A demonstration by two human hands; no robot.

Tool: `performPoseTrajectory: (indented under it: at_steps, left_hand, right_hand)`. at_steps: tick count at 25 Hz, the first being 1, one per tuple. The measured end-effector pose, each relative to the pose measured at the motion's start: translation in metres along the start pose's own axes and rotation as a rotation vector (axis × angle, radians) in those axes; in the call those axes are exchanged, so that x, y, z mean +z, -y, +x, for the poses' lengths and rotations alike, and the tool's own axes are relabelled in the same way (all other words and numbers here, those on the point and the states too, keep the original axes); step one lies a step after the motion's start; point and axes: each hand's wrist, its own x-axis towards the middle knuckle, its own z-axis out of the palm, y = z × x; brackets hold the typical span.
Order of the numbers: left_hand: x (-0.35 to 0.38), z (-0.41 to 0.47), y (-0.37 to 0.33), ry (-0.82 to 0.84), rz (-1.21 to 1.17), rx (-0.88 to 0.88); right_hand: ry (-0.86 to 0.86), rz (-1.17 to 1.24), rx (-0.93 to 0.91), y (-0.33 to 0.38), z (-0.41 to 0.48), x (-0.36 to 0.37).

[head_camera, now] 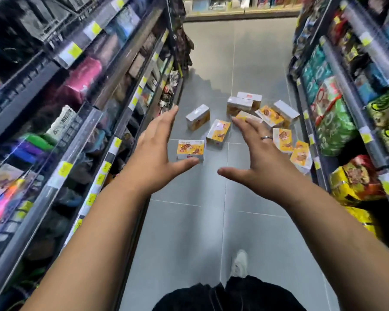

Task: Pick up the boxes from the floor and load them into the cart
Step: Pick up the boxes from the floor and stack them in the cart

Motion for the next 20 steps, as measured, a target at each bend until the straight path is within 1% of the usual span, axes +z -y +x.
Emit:
performPoseTrajectory:
  at_steps: [3,5,8,13,16,20]
  left_hand:
    - [0.003,0.065,0.007,-0.01,0.008,-0.047]
    - [0.005,0.098,0.013,-0.007,0.022,-0.065]
    - [0.011,0.158,0.043,0.002,0.002,-0.084]
    - [0.035,0.268,0.133,0.099,-0.044,-0.151]
    - [0.052,0.357,0.197,0.137,-0.014,-0.204]
    - [0.072,0.473,0.268,0.196,0.078,-0.198]
  right_hand:
    - [0.089,-0.034,-0.005,-0.021,0.073,-0.014]
    - [0.116,-0.051,-0.014,-0.031,0.112,-0.017]
    - [0.142,-0.043,-0.026,-0.05,0.186,-0.011]
    - [0.188,-0.038,0.02,-0.079,0.314,0.032]
    - [0.202,-0.028,0.112,-0.102,0.403,0.073]
    - [0.19,-0.057,0.244,-0.133,0.511,0.12]
